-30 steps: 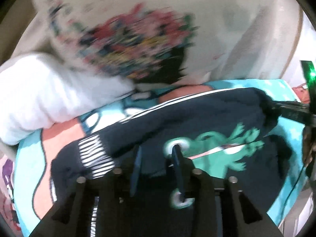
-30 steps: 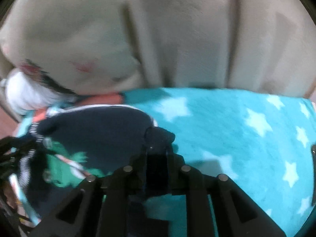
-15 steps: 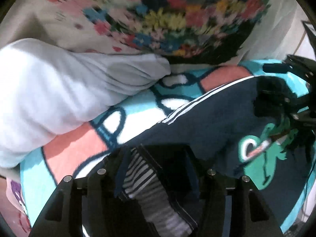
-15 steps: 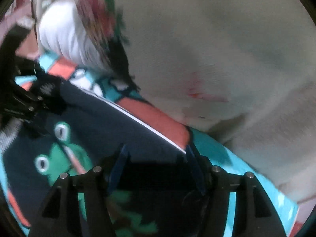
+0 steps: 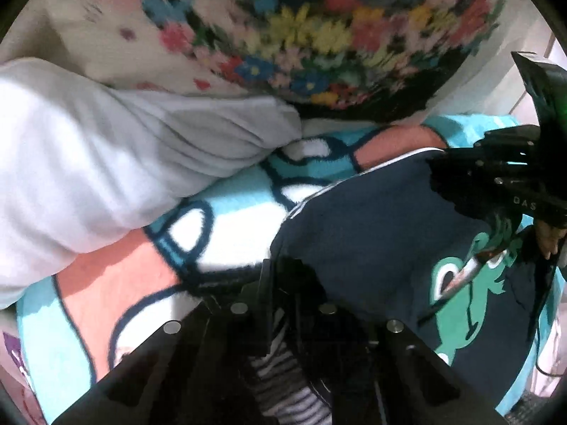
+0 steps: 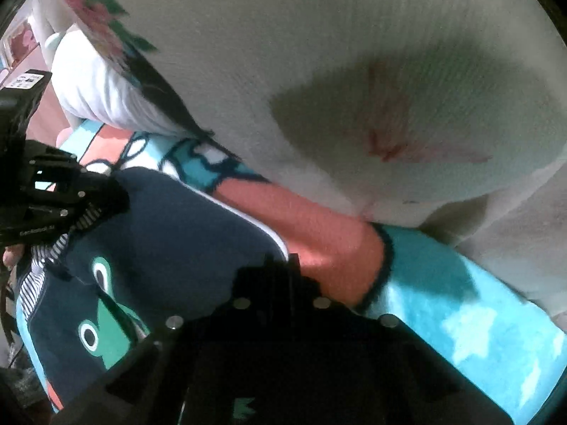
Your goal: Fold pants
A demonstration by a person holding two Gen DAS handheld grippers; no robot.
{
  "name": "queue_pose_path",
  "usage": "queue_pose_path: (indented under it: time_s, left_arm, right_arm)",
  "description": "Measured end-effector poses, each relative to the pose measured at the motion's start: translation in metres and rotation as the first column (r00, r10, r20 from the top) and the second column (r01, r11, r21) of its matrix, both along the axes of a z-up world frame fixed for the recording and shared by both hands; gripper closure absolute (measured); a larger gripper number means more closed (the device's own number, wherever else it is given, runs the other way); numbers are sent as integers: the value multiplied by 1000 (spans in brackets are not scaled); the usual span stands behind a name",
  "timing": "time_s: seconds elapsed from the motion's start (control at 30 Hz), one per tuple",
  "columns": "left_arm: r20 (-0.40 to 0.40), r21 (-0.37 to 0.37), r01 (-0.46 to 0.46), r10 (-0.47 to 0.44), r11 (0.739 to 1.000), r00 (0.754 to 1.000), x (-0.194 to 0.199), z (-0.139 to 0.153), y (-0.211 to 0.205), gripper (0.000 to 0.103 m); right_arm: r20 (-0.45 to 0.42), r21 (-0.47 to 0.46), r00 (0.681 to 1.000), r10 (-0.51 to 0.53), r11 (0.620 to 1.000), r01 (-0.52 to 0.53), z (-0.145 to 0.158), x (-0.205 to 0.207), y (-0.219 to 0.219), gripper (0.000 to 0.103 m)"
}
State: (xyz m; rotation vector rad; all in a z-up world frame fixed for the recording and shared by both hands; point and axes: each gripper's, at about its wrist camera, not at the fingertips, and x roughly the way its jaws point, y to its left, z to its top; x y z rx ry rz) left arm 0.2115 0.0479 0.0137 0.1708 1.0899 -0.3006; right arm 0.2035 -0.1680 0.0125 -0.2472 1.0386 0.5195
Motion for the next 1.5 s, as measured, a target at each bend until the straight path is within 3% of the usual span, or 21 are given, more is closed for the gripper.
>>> queue_pose_path:
  time_s: [0.23, 0.4, 0.53, 0.67, 0.77, 0.83, 0.9, 0.97, 1.07, 1.13, 1.2, 1.27, 1.4, 1.43, 1.5]
  left_arm:
    - [129, -29, -42, 45, 999, 991, -69, 49, -2, 95]
    - [199, -86, -66, 82, 994, 977, -138, 70, 4, 95]
    - [209, -152, -69, 100, 986, 973, -195, 64, 2, 93]
    - [177, -217, -89, 129, 972, 976, -220, 51, 18, 87]
    - [190, -227, -140, 185, 964, 964, -233, 56, 36, 87]
    - [224, -263, -152, 214, 953, 951, -241, 70, 48, 82]
    - [252, -325, -156, 244, 933, 936, -241, 83, 55, 64]
    - [252, -363, -162, 264, 918, 931, -233, 89, 58, 55]
    - [244, -311, -194, 275, 931, 930, -206, 83, 46, 55]
    - [239, -205, -267, 312, 942, 919, -186, 63, 37, 55]
    - [220, -69, -366, 372, 928, 902, -174, 32, 35, 55]
    - [169, -38, -408, 408, 912, 897, -174, 6, 40, 55]
    - [234, -30, -407, 403, 913, 885, -197, -4, 38, 55]
    - [235, -38, -411, 408, 911, 882, -199, -5, 39, 55]
    - [233, -54, -417, 418, 907, 878, -201, -5, 42, 55]
  right_arm:
    - [137, 40, 990, -7, 999, 2, 50, -53, -12, 98]
    - [215, 77, 976, 32, 996, -50, 78, -130, -31, 99]
    - [203, 71, 974, 101, 991, -118, 57, -175, -13, 99]
    - [171, -83, 973, 154, 986, -141, 15, -209, -9, 97]
    - [162, -148, 972, 172, 978, -149, 4, -224, -7, 84]
    - [185, -130, 971, 154, 983, -132, 10, -232, -15, 67]
    - [207, -86, 970, 126, 990, -110, 20, -234, -27, 62]
    - [218, -37, 973, 80, 997, -74, 29, -230, -40, 62]
    - [234, 46, 970, -70, 997, 61, 39, -216, -73, 62]
    - [218, 96, 958, -189, 980, 172, 38, -207, -98, 62]
    - [186, 129, 944, -274, 959, 253, 33, -193, -118, 62]
    - [145, 158, 931, -335, 937, 312, 26, -185, -134, 62]
    - [67, 175, 924, -377, 916, 362, 7, -167, -142, 55]
    - [46, 180, 922, -384, 911, 371, 2, -162, -141, 62]
    - [-15, 217, 928, -373, 904, 367, -4, -155, -140, 93]
